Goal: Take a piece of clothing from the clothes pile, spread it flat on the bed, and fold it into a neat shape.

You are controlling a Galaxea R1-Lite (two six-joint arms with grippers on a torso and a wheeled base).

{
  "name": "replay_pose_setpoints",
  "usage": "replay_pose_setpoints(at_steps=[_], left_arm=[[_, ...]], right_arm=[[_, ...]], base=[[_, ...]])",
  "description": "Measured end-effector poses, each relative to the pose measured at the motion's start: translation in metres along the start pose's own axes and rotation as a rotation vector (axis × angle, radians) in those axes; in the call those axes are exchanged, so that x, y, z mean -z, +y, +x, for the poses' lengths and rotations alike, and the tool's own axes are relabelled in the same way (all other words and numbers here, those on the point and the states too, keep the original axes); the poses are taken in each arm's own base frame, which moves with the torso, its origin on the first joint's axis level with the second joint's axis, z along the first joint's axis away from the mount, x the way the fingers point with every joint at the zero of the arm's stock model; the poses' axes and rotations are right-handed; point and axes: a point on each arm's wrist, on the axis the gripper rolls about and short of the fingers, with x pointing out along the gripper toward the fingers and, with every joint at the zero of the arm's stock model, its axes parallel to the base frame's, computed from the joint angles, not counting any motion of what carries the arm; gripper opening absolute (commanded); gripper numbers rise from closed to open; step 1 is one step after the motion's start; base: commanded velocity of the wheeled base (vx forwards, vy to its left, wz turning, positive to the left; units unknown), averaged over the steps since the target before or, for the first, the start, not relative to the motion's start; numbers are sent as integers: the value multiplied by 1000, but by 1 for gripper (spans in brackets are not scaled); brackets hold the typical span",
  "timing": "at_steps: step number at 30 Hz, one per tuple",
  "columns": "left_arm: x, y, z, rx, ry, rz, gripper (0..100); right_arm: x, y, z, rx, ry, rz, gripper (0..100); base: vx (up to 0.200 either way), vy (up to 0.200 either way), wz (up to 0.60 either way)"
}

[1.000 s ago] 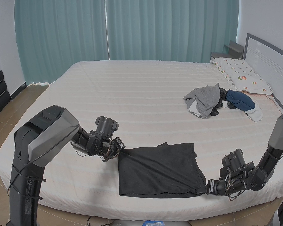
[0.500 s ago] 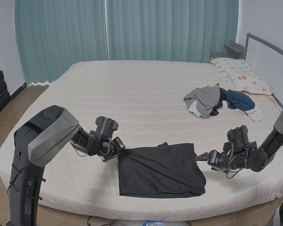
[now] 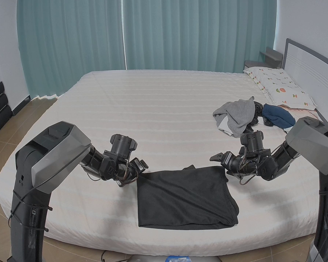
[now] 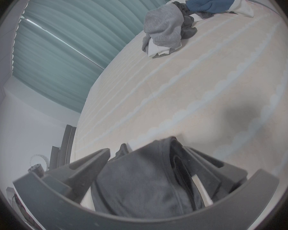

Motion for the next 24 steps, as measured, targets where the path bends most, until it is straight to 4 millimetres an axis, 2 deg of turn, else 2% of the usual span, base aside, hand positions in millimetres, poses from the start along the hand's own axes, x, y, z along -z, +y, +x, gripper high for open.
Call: replay_pose_setpoints(at_steps=[4,8,17,24], left_arm=[[-3,1,-1,-2,-8,-6,100],[-6,2,-1,-5,-19,-13,100],[-9,1,-4,-2,-27,-14,100],[-9,0,-7,1,-25,-14,100]], right_arm=[[-1,-2,16,-1,-6,9,0],[-3,-6,23,0,-13,14,0],[-16,-21,25,21,-40,40,0],[-18,-23,25,19,-48,44,0]], base=[[0,0,0],[0,0,0],[0,0,0],[0,0,0]])
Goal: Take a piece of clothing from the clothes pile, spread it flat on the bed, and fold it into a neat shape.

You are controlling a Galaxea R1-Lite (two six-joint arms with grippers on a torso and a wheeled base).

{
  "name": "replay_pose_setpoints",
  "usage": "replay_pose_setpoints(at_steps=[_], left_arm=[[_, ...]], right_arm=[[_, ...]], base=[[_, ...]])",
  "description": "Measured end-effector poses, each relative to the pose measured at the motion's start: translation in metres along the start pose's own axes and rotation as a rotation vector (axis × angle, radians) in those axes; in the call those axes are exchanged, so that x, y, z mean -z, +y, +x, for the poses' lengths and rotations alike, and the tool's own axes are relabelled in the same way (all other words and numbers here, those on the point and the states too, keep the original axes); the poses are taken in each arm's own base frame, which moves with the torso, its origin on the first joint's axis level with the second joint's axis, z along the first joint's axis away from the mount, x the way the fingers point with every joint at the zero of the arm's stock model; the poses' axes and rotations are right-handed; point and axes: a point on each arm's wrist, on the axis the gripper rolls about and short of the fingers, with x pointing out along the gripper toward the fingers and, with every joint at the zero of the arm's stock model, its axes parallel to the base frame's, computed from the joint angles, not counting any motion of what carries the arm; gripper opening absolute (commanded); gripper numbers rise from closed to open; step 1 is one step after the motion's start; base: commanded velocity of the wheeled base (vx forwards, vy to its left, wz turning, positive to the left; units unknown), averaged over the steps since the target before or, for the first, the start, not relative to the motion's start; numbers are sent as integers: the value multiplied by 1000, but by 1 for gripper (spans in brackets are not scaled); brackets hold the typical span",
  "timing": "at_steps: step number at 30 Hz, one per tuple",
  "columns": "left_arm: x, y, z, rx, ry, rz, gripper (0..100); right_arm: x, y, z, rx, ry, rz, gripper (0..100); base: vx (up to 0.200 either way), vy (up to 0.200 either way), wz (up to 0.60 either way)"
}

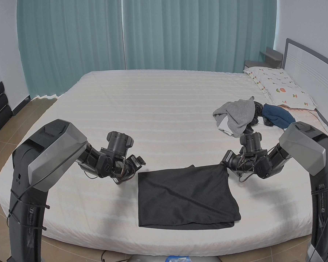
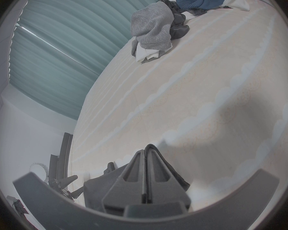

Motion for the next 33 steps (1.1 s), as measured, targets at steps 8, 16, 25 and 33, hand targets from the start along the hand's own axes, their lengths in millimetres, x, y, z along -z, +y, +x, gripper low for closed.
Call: replay_pose_setpoints(at_steps=[8,16,25,33], left_arm=[[0,-4,-6,9,7,1,100],[2,-5,-10,14,13,4,100],[11,1,-16,69,132,31,100],[26,19,-31,159,243,201,100]], right_arm=[[-6,2,-1,-10,-19,9,0],[-7,0,-2,0,-26,14,100],[-2,-4,-23,-5,22,47,100],[19,-15,-67,-30,82,56,100]], base=[[0,0,0],[0,0,0],[0,0,0],[0,0,0]])
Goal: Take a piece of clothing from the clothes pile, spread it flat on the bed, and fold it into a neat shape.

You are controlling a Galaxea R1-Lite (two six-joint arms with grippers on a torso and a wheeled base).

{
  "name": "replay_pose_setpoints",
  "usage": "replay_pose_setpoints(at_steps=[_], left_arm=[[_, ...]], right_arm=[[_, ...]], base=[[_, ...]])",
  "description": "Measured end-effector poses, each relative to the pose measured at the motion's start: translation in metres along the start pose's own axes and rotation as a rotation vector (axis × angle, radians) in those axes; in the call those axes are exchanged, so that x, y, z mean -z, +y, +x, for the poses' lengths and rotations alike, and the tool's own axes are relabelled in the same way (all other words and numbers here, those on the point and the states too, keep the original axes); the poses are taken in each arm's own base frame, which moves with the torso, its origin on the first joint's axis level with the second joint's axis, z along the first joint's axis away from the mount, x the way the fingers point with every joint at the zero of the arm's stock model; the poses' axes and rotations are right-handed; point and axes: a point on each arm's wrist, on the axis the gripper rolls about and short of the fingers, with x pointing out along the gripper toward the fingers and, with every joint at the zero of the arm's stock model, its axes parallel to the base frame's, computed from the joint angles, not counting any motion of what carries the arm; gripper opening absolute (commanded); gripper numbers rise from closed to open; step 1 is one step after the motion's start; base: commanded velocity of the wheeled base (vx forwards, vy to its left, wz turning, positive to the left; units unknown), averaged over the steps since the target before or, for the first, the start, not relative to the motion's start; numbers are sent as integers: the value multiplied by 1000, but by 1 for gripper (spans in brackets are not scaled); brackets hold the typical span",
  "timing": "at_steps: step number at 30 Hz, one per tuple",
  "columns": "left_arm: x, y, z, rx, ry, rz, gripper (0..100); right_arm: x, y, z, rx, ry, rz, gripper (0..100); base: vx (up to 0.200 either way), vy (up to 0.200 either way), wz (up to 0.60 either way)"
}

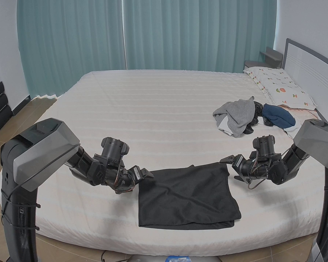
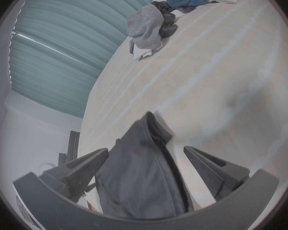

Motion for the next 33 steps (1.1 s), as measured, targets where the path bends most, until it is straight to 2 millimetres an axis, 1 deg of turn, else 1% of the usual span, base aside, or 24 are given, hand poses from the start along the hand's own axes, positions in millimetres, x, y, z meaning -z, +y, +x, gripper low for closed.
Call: replay_pose_setpoints(at_steps=[5,10,14,15,18,22,29,33], left_arm=[[9,5,-4,17,15,69,100],[18,2,-4,50,22,128,100],[24,-4,-1,77,23,168,100],[25,-5,0,84,23,176,0],[30,-6,2,91,28,190,0],[34,-7,4,90,37,195,0],[34,-6,5,71,26,193,0],[34,-3,4,60,11,189,0]], right_arm=[[21,-13,-28,-10,19,3,100],[42,-24,-59,-69,-9,-2,100],[49,-33,-72,-84,-21,47,100],[51,-36,-75,-83,-19,68,100],[55,-44,-79,-84,5,103,100],[54,-50,-80,-83,16,120,100],[54,-55,-81,-71,16,133,100],[56,-57,-83,-63,23,139,100]], base=[[0,0,0],[0,0,0],[0,0,0],[0,0,0],[0,0,0],[0,0,0],[0,0,0],[0,0,0]])
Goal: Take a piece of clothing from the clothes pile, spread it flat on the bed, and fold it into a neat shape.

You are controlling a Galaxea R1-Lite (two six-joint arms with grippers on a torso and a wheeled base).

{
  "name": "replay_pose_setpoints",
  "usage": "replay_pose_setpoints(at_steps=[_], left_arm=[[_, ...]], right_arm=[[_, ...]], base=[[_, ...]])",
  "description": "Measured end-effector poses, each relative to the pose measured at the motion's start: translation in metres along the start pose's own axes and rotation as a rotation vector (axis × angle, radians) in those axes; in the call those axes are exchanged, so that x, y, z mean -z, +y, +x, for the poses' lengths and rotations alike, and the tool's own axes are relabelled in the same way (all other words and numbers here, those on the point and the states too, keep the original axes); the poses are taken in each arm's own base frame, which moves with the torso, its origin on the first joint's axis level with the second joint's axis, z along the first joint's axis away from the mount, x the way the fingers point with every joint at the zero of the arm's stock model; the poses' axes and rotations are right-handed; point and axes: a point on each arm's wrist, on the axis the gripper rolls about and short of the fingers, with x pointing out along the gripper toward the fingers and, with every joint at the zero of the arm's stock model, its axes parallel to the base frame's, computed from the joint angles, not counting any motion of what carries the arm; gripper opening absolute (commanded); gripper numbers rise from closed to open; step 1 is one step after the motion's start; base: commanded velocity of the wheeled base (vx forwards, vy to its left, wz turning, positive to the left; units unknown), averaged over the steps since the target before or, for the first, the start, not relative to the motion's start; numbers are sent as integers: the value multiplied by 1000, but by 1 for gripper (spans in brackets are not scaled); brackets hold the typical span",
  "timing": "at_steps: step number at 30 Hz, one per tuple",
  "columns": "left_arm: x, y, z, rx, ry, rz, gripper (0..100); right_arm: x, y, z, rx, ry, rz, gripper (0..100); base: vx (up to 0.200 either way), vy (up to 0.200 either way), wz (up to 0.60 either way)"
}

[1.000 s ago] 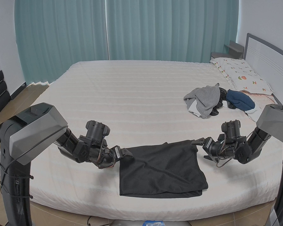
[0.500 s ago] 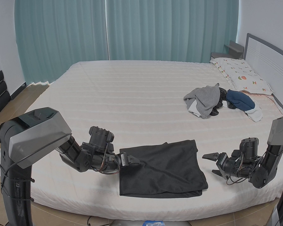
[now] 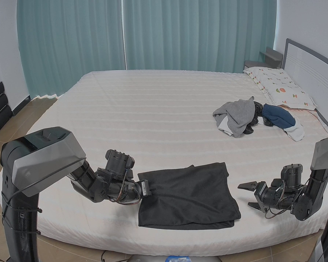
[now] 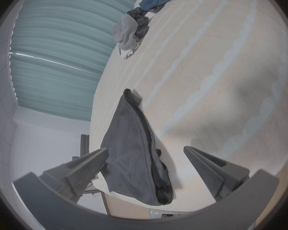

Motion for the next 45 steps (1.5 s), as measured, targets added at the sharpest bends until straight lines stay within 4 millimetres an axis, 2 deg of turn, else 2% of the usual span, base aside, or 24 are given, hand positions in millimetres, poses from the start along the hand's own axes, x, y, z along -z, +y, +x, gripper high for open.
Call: replay_pose_setpoints(at_steps=[9,20,27,41,45], left_arm=[[-2,2,-3,39,-73,16,0],[3,8,-7,31,-62,4,0],[2,8,-8,31,-64,1,0],[-11,9,-7,43,-113,-2,0],[-19,10,-7,43,-132,-23,0]], right_arm=[[1,0,-3,-16,-11,-7,100],[2,-2,-3,-12,-9,-5,100],[2,-1,-3,-13,-11,-5,100],[2,-1,-3,-13,-8,-3,100],[2,-1,-3,-14,-9,-2,100]], base=[[0,0,0],[0,0,0],[-86,0,0],[0,0,0],[0,200,0]])
